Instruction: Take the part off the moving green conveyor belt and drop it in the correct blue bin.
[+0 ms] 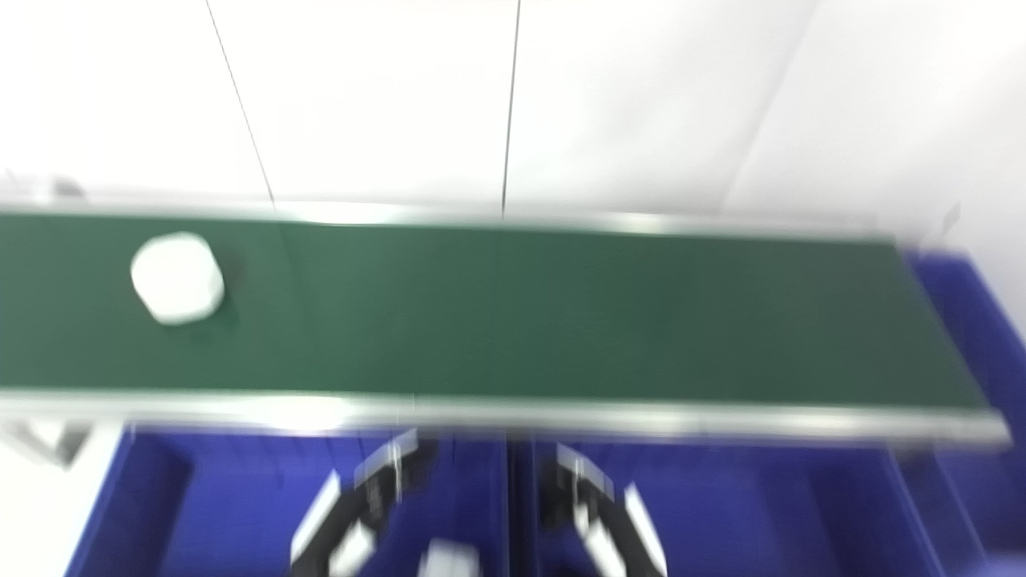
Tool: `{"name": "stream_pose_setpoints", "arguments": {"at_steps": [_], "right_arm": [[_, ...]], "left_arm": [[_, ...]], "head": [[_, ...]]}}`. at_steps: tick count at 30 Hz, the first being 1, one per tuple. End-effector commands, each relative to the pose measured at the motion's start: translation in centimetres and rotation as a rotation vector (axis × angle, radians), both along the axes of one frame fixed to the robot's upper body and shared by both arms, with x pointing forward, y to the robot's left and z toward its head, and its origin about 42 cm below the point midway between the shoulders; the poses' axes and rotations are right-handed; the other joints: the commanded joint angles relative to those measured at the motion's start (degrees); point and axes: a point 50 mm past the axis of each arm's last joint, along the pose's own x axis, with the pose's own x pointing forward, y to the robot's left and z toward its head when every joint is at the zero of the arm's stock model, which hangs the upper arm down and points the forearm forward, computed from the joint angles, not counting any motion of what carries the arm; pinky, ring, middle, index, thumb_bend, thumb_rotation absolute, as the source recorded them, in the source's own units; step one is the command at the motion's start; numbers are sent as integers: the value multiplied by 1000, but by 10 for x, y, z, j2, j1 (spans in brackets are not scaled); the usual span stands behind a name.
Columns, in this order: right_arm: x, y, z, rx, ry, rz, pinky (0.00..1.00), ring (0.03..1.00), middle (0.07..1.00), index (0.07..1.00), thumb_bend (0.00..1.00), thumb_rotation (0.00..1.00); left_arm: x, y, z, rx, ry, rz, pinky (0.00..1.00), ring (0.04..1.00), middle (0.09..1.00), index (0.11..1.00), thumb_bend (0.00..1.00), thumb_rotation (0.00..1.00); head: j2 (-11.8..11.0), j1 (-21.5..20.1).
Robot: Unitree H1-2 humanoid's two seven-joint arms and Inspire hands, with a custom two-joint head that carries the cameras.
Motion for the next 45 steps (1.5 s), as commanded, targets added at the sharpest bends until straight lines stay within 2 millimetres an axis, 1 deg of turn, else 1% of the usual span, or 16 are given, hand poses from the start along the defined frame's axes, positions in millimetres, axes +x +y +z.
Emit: {"name": "stream_pose_setpoints", "arguments": {"at_steps": [1,5,8,16,18,20,22,29,35,37,38,40,42,43,44,45], "right_arm": [[8,-1,9,15,-82,5,771,807,830,813,836,1000],[10,-3,6,14,-71,4,767,805,825,809,834,1000],[11,-4,4,6,-65,5,767,803,824,806,839,1000],[11,-9,2,7,-56,1,770,802,827,808,846,1000],[11,-11,2,5,-57,-4,770,805,830,812,852,1000],[11,-13,2,7,-54,-7,780,814,832,818,880,1000],[13,-15,2,5,-53,-7,788,819,833,817,878,1000],[17,-13,3,4,-61,-1,820,836,846,830,848,1000],[20,-13,-1,6,-51,-2,810,833,843,826,852,1000],[21,-12,-1,9,-48,-1,808,832,842,826,861,1000],[22,-11,-2,13,-47,3,813,834,843,828,862,1000],[22,-10,-2,16,-47,8,813,832,845,831,859,1000],[24,-9,-2,27,-46,12,814,832,846,831,858,1000],[24,-8,-2,30,-47,16,815,833,847,830,858,1000],[25,-8,-2,32,-48,18,820,837,847,831,859,1000],[25,-8,-2,31,-48,22,821,838,847,831,860,1000]], "left_arm": [[10,-7,10,-19,-79,5,815,873,861,813,946,913],[12,-9,6,-24,-78,8,807,868,855,806,948,902],[13,-10,4,-26,-77,8,801,865,849,802,944,893],[12,-14,5,-31,-67,5,797,864,854,801,978,877],[13,-16,5,-35,-66,2,799,865,855,802,984,873],[14,-18,5,-40,-76,-5,803,863,850,801,973,867],[15,-19,5,-40,-77,-9,804,860,848,800,969,863],[18,-19,3,-38,-73,1,801,865,857,804,957,833],[20,-17,4,-43,-97,6,802,858,849,798,951,809],[21,-15,11,-23,-139,8,776,845,843,792,929,808],[20,-13,19,-10,-177,8,756,840,838,786,924,801],[19,-11,31,-1,-228,7,756,845,837,780,927,775],[17,-10,52,-4,-312,1,760,845,831,772,947,745],[16,-9,68,-19,-370,-7,761,844,827,768,956,733],[16,-9,79,-31,-408,-12,748,833,816,757,968,671],[16,-8,90,-44,-445,-18,743,829,812,753,972,650]], "head": [[-3,2],[-15,6],[-18,9],[-15,26],[-9,55],[-6,71],[-3,81],[-2,80],[-7,92],[-7,93],[-7,94],[-7,95],[-6,101],[-3,105],[-3,105],[-2,109]]}}
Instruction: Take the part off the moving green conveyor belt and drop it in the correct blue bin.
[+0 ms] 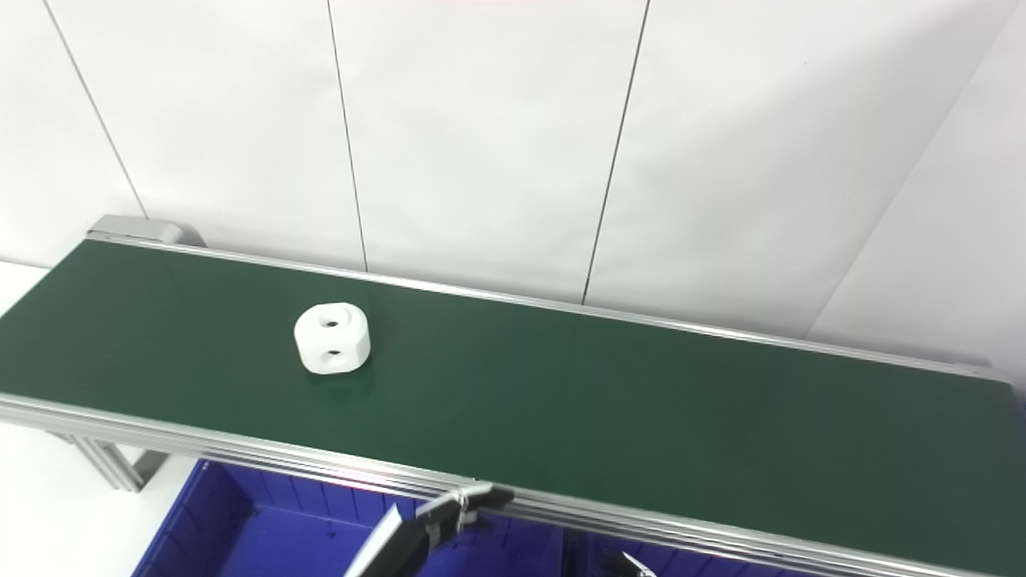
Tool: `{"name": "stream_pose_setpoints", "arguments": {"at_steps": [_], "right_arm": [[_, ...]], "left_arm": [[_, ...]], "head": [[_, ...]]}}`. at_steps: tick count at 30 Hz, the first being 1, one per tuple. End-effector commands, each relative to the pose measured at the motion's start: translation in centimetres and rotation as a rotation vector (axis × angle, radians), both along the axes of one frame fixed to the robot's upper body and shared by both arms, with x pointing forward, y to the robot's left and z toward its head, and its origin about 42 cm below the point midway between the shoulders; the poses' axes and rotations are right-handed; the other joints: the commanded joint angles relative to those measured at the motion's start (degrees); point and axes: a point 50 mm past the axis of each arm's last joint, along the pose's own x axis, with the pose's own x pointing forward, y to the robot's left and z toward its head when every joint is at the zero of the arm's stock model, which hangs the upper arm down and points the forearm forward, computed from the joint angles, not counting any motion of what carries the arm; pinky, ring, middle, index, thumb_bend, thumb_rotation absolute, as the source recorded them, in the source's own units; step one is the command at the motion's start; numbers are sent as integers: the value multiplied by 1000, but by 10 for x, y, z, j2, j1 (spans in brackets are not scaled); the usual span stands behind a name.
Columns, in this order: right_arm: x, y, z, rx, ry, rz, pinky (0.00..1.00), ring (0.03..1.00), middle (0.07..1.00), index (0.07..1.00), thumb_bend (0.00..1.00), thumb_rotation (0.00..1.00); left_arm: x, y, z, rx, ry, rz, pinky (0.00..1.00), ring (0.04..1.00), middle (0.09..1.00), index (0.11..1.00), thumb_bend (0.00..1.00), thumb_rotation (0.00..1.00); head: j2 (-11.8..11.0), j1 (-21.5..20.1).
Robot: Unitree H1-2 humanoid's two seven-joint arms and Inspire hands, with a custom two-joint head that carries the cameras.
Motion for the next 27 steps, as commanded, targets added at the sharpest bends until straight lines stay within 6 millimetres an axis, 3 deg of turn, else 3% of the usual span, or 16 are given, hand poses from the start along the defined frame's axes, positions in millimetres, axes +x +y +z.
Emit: {"name": "stream_pose_setpoints", "arguments": {"at_steps": [1,4,8,16,22,27], "right_arm": [[10,1,11,20,-91,18,817,837,842,834,851,1000],[13,1,11,28,-90,31,820,839,825,837,835,1000],[16,3,11,32,-89,43,838,843,820,844,828,1000],[17,8,11,33,-93,44,809,832,826,847,858,1000],[17,11,11,55,-92,42,795,822,819,843,849,1000],[17,13,11,52,-93,43,780,817,810,837,845,1000]], "left_arm": [[3,-1,36,-45,-158,-7,725,812,800,744,988,606],[9,6,68,-25,-301,5,714,800,799,746,1000,558],[29,25,97,111,-468,29,688,799,814,778,1000,505],[94,56,132,460,-679,129,722,841,854,825,1000,521],[142,69,155,680,-744,181,668,798,835,802,1000,428],[185,73,165,864,-714,205,680,800,853,796,1000,366]], "head": [[1,0],[1,0],[2,2],[3,-4],[5,-10],[4,-13]]}}
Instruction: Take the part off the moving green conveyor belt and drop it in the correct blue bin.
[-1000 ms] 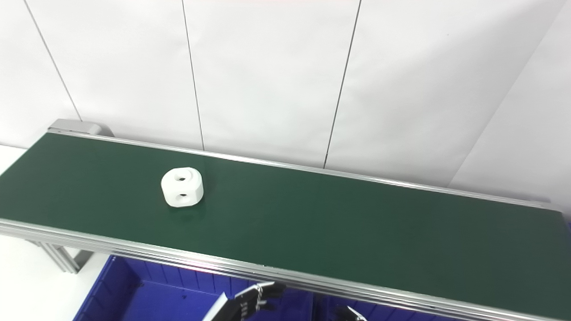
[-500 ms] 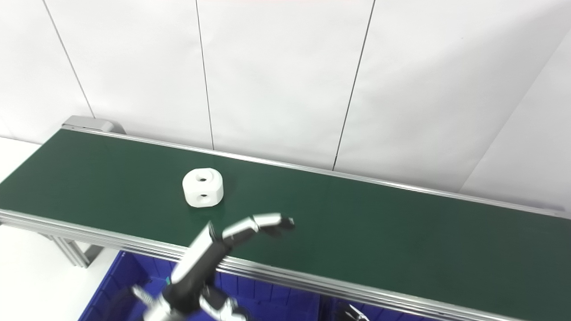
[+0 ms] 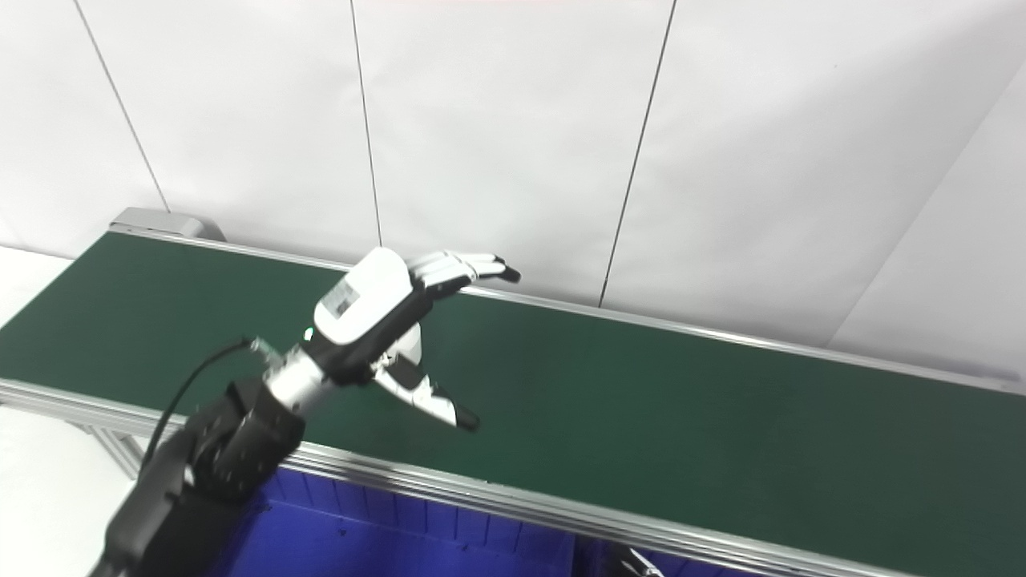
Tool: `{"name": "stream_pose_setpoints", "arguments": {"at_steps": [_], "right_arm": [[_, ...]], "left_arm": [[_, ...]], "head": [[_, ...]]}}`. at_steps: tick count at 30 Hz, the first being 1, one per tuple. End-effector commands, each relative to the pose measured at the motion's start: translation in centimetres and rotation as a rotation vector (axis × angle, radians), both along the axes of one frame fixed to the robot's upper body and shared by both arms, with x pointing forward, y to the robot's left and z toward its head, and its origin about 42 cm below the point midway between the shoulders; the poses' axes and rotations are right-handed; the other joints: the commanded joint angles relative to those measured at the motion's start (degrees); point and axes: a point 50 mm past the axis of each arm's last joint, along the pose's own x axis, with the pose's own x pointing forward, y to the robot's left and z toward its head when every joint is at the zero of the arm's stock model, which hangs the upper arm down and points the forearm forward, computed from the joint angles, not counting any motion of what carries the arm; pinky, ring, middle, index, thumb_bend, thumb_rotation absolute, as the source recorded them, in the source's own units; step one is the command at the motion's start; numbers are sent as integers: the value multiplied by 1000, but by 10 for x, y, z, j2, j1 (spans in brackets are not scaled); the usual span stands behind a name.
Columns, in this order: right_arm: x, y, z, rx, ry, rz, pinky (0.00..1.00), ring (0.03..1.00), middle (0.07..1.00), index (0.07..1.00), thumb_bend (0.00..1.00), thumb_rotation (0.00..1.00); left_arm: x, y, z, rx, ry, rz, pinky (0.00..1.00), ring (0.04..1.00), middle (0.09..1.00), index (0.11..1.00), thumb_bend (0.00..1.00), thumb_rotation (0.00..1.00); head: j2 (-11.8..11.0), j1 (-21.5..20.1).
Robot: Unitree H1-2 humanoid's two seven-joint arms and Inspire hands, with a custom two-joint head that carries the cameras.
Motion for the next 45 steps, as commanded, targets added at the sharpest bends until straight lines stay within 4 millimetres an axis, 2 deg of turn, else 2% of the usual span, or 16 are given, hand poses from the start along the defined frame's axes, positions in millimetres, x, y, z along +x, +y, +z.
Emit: {"name": "stream_pose_setpoints", "arguments": {"at_steps": [1,8,13,17,22,26,28,33,37,38,39,40,41,43,45], "right_arm": [[8,6,10,17,-85,23,782,819,807,836,847,1000],[9,9,9,4,-84,26,768,812,803,835,848,1000],[8,10,9,5,-85,27,760,805,800,831,844,1000],[7,12,10,4,-88,36,760,804,798,834,851,1000],[6,14,11,-3,-93,41,746,802,796,839,847,1000],[5,15,12,-4,-95,44,745,802,795,843,850,1000],[5,16,13,-4,-97,49,746,800,797,847,849,1000],[5,19,15,1,-107,58,734,791,799,849,833,1000],[5,19,16,8,-107,65,735,793,801,856,831,1000],[5,19,16,10,-108,67,736,795,801,856,834,1000],[5,19,16,11,-109,66,737,796,801,857,834,1000],[5,19,17,12,-110,66,736,795,799,855,827,1000],[4,19,17,10,-111,66,736,794,798,855,823,1000],[4,19,17,4,-112,66,736,793,796,854,819,1000],[3,18,17,0,-113,68,739,797,800,857,818,1000]], "left_arm": [[21,-1,20,50,-52,25,669,797,856,796,1000,348],[76,3,18,222,2,146,682,807,853,790,1000,314],[105,7,7,315,65,217,705,821,856,793,1000,313],[124,11,-4,365,141,248,683,821,853,795,1000,316],[135,12,-22,436,245,249,664,811,839,797,1000,309],[139,15,-33,495,333,243,673,819,850,812,1000,346],[141,16,-40,505,402,236,704,838,859,819,1000,325],[139,16,-52,534,546,220,687,844,863,820,1000,302],[136,12,-62,554,599,226,615,759,819,763,991,230],[135,11,-65,557,593,232,595,712,771,714,935,149],[134,9,-71,544,563,234,592,704,763,707,927,136],[133,8,-76,534,540,235,477,567,614,607,731,69],[132,7,-79,514,521,236,417,496,538,556,630,35],[131,7,-82,478,500,236,361,435,502,502,544,7],[131,7,-83,444,478,231,342,416,485,497,527,1]], "head": [[0,0],[-1,-7],[1,-10],[2,-12],[5,-15],[7,-17],[8,-18],[11,-22],[12,-23],[12,-24],[13,-25],[13,-25],[13,-26],[14,-26],[14,-25]]}}
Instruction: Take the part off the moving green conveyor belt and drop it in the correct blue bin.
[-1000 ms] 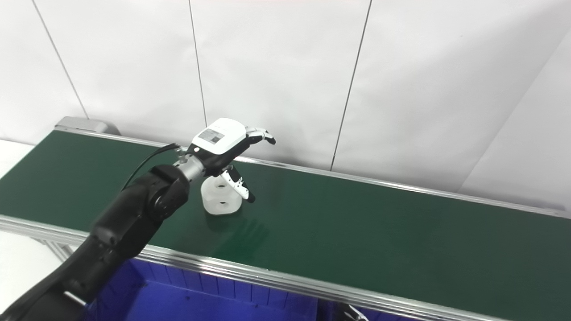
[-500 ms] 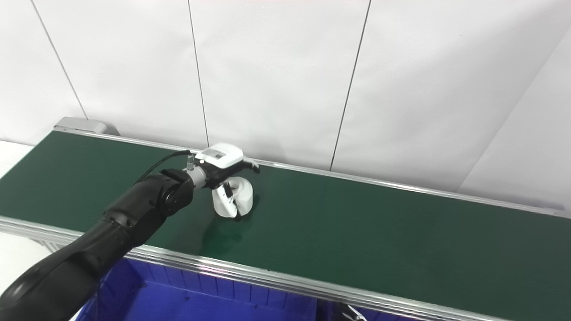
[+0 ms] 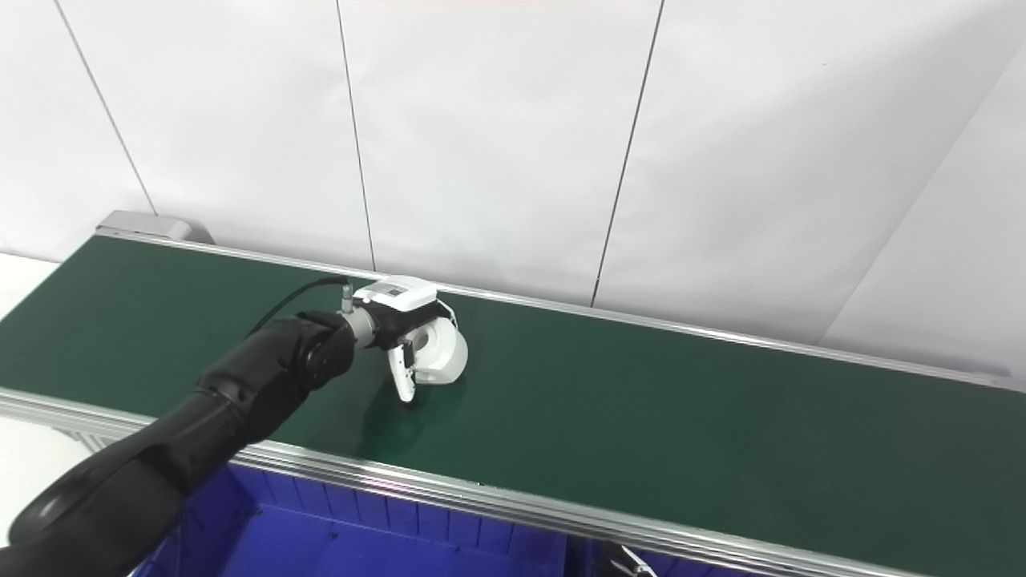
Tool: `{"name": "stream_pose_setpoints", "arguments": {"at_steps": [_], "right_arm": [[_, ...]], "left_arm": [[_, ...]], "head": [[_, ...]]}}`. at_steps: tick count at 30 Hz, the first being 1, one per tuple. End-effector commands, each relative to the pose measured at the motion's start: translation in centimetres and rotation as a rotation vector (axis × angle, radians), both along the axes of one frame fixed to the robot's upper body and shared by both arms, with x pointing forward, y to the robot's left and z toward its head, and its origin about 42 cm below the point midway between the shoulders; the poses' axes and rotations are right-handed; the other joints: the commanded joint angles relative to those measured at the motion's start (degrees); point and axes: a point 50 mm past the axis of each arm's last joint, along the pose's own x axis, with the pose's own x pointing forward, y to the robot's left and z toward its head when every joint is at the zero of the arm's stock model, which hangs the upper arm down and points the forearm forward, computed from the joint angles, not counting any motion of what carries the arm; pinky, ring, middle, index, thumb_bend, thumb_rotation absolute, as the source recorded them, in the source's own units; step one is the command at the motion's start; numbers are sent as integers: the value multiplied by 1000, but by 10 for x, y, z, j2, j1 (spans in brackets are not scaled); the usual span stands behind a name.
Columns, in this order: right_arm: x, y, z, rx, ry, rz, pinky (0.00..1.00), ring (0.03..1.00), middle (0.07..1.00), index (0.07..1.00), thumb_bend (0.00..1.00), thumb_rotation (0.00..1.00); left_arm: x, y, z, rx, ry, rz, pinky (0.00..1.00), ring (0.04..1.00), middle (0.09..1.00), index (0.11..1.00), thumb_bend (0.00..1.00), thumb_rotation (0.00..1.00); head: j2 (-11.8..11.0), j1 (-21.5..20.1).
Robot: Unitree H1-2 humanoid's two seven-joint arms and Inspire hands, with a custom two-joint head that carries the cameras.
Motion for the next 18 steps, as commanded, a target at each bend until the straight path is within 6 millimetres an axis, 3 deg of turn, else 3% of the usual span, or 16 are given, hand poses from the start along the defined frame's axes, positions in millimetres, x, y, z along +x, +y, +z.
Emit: {"name": "stream_pose_setpoints", "arguments": {"at_steps": [1,5,18], "right_arm": [[5,10,14,16,-96,47,742,800,802,860,821,1000],[5,10,14,19,-95,47,742,799,803,860,823,1000],[6,11,14,11,-97,61,749,804,805,864,838,1000]], "left_arm": [[4,1,6,-31,-53,-1,355,432,496,489,522,0],[5,0,8,-52,-86,-1,410,488,530,473,516,0],[0,3,20,-109,-130,-23,427,496,525,474,518,0]], "head": [[1,1],[0,1],[8,-1]]}}
